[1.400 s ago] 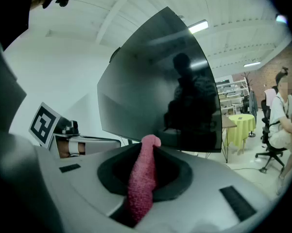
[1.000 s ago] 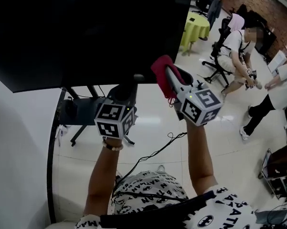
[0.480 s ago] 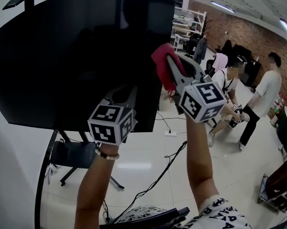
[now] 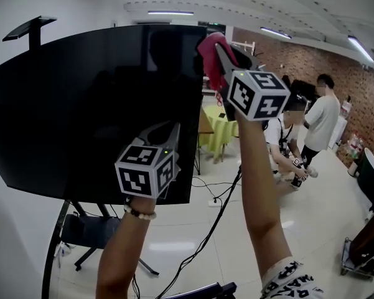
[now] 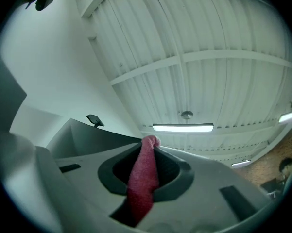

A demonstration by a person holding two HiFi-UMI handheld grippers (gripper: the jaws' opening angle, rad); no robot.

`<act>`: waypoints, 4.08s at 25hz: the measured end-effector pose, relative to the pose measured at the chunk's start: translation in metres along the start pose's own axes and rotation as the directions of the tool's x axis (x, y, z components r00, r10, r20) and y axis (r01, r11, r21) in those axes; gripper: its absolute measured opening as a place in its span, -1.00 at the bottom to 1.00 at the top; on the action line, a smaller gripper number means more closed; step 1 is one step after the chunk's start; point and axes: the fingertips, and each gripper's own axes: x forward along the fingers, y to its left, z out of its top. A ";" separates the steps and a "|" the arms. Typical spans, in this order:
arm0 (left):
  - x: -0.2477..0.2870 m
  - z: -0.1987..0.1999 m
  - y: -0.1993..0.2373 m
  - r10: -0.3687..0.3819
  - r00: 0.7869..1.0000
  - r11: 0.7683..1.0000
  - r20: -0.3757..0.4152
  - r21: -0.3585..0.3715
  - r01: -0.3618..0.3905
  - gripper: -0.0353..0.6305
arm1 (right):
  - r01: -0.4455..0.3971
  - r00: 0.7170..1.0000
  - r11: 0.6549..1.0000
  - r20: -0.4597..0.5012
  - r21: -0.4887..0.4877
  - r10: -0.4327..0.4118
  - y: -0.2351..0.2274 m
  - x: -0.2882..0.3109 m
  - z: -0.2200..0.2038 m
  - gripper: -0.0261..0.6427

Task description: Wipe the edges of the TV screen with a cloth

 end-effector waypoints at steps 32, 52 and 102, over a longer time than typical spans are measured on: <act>-0.039 -0.081 0.013 0.033 0.995 0.991 -0.092 -0.127 -0.044 -0.89 | -0.043 0.974 0.999 -0.224 -0.006 0.041 0.022 0.008 -0.098 -0.72; -0.087 -0.197 0.018 0.057 0.979 0.965 -0.196 -0.241 -0.104 -0.89 | -0.019 0.916 0.998 -0.399 0.053 0.039 0.092 -0.106 -0.268 -0.72; -0.209 -0.375 0.033 0.095 0.879 0.861 -0.468 -0.405 -0.308 -0.89 | 0.476 0.588 0.724 -0.793 0.500 0.160 0.234 -0.301 -0.574 -0.73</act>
